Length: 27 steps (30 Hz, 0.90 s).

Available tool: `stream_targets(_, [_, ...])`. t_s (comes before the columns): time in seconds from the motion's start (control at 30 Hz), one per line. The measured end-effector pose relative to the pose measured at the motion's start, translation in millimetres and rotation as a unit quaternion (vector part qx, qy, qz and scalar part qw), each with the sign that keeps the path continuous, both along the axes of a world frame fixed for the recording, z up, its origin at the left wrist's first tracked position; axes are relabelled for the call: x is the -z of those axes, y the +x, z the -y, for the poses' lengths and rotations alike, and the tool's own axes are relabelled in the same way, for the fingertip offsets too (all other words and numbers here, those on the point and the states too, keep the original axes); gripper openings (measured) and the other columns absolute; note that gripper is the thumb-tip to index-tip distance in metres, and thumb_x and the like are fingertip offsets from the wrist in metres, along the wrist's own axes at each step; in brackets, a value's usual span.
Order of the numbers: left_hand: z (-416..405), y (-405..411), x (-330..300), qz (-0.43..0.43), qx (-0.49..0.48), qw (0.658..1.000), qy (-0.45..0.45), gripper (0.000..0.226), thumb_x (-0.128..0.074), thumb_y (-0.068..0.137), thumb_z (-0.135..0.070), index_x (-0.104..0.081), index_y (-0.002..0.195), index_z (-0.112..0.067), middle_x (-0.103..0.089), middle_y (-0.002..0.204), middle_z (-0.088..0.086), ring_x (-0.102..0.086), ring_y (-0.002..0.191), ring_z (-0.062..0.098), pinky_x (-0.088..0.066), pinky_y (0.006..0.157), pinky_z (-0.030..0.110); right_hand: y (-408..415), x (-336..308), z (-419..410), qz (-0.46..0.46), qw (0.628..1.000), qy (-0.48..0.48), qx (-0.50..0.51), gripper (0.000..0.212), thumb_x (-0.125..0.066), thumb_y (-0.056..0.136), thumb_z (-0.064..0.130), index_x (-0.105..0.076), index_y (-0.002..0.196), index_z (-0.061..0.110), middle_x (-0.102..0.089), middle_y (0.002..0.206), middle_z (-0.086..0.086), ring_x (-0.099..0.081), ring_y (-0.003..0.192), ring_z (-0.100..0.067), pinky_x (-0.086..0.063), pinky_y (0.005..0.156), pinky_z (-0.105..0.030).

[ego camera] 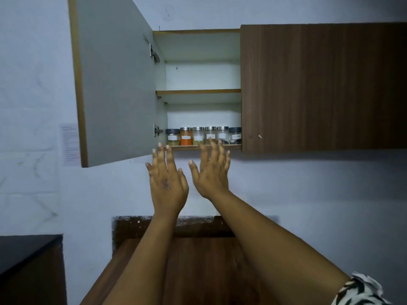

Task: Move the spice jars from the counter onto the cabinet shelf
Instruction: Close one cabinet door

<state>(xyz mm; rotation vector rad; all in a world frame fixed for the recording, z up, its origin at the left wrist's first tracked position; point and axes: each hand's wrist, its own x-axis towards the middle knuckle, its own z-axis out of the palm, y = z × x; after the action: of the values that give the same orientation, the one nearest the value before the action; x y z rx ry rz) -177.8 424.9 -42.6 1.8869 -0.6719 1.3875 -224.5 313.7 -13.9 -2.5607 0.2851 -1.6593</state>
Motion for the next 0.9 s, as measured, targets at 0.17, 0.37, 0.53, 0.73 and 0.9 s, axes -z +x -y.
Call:
stream_targets(0.17, [-63.6, 15.0, -16.6, 0.020, -0.029, 0.999, -0.020, 0.063, -0.047, 0.098, -0.014, -0.018, 0.153, -0.011, -0.014, 0.162, 0.011, -0.009, 0.150, 0.027, -0.007, 0.119, 0.047, 33.9, -16.7, -77.0, -0.014, 0.997, -0.061, -0.034, 0.049, -0.035, 0.098, 0.047, -0.039, 0.141, 0.025, -0.023, 0.156, -0.007, -0.007, 0.147, -0.029, -0.006, 0.115, -0.053])
stream_targets(0.37, [-153.9, 52.6, -32.7, 0.024, -0.078, 0.997, -0.010, 0.067, -0.047, 0.095, -0.014, -0.015, 0.153, -0.002, -0.013, 0.161, 0.017, -0.010, 0.150, 0.033, -0.007, 0.120, 0.046, 75.9, -37.5, -160.4, 0.020, 0.996, 0.038, -0.084, 0.049, -0.039, 0.097, 0.049, -0.040, 0.140, 0.026, -0.026, 0.153, -0.006, -0.009, 0.146, -0.029, -0.008, 0.115, -0.051])
stream_targets(0.53, [-202.8, 82.4, -44.4, -0.083, -0.008, 0.995, -0.052, 0.065, -0.042, 0.101, -0.029, -0.012, 0.153, -0.004, -0.014, 0.161, 0.016, -0.012, 0.149, 0.033, -0.014, 0.121, 0.045, 101.0, -59.2, -217.5, 0.015, 0.989, 0.045, -0.140, 0.058, -0.044, 0.094, 0.053, -0.030, 0.145, 0.030, -0.021, 0.155, -0.007, -0.011, 0.146, -0.028, -0.011, 0.115, -0.049])
stream_targets(0.73, [-215.7, 120.8, -21.0, -0.127, 0.178, 0.975, -0.046, 0.040, -0.028, 0.105, -0.032, -0.061, 0.117, -0.011, -0.070, 0.093, 0.010, -0.064, 0.078, 0.020, -0.039, 0.057, 0.020, 123.7, -61.5, -244.9, -0.086, 0.988, -0.048, -0.116, 0.067, -0.051, 0.095, 0.045, -0.013, 0.150, 0.047, -0.007, 0.159, -0.021, -0.013, 0.145, -0.036, -0.017, 0.113, -0.051])
stream_targets(0.9, [-192.0, 127.4, -4.5, -0.108, 0.238, 0.958, -0.119, 0.030, -0.035, 0.103, -0.026, -0.058, 0.085, -0.019, -0.056, 0.066, -0.007, -0.051, 0.057, 0.010, -0.033, 0.051, 0.020, 119.8, -55.2, -224.6, -0.082, 0.988, -0.101, -0.088, 0.050, -0.047, 0.092, 0.042, -0.036, 0.141, 0.043, -0.017, 0.157, -0.020, -0.023, 0.141, -0.035, -0.020, 0.111, -0.053])
